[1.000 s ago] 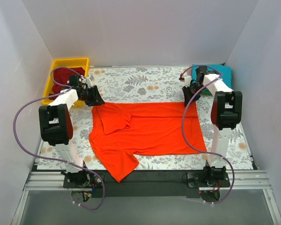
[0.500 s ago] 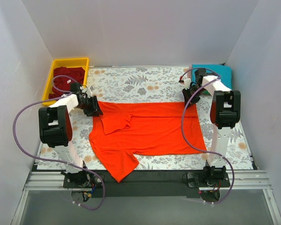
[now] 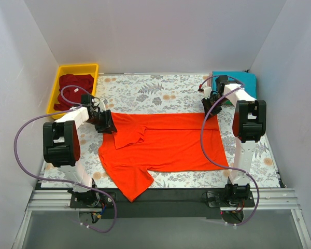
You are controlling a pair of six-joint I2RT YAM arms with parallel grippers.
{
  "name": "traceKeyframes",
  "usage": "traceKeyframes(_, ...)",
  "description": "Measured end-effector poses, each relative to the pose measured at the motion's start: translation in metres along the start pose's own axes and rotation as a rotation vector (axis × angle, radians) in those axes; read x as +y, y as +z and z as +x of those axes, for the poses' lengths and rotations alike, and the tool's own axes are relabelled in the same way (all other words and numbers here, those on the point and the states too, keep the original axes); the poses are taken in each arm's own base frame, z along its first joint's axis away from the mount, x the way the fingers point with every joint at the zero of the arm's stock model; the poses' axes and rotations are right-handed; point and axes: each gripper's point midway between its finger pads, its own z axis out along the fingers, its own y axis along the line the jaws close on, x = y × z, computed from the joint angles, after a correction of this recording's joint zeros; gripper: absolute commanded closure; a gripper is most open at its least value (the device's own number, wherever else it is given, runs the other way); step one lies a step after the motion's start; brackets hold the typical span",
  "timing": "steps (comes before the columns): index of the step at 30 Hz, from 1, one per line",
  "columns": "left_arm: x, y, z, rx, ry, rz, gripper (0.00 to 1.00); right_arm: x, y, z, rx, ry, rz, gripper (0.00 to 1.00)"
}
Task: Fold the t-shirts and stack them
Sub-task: Fold the tshirt
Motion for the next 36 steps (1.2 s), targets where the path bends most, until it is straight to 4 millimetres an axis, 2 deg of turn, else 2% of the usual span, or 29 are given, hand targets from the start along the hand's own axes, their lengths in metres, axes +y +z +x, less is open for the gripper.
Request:
traceKeyframes(3, -0.003, 0.002, 0.001, 0.007, 0.006, 0.003, 0.65, 0.0, 0.0, 0.0, 0.001, -0.001, 0.003, 0.87)
traceKeyframes(5, -0.003, 0.002, 0.0, 0.007, 0.004, 0.004, 0.77, -0.001, 0.0, 0.0, 0.002, 0.0, 0.003, 0.88)
traceKeyframes(8, -0.004, 0.003, -0.001, 0.007, -0.001, 0.008, 1.0, -0.001, 0.0, 0.001, 0.003, -0.001, 0.005, 0.88)
traceKeyframes(18, -0.005, 0.0, 0.009, 0.043, 0.019, 0.016, 1.0, -0.002, 0.0, 0.001, 0.005, -0.005, 0.009, 0.89)
traceKeyframes(27, -0.012, -0.018, 0.02, 0.038, 0.059, 0.017, 1.0, -0.001, 0.0, 0.004, 0.01, -0.013, 0.007, 0.89)
traceKeyframes(32, -0.01, -0.016, 0.029, 0.057, 0.06, 0.015, 1.0, -0.001, 0.0, 0.004, 0.01, -0.014, 0.007, 0.9)
traceKeyframes(34, -0.007, -0.013, 0.036, 0.076, 0.056, 0.012, 0.9, -0.001, 0.0, 0.004, 0.011, -0.016, 0.009, 0.9)
traceKeyframes(35, -0.006, -0.012, 0.039, 0.085, 0.056, 0.01, 0.8, -0.001, 0.0, 0.004, 0.011, -0.016, 0.01, 0.9)
traceKeyframes(36, -0.005, -0.011, 0.041, 0.093, 0.057, 0.01, 0.75, -0.001, 0.0, 0.004, 0.012, -0.016, 0.01, 0.9)
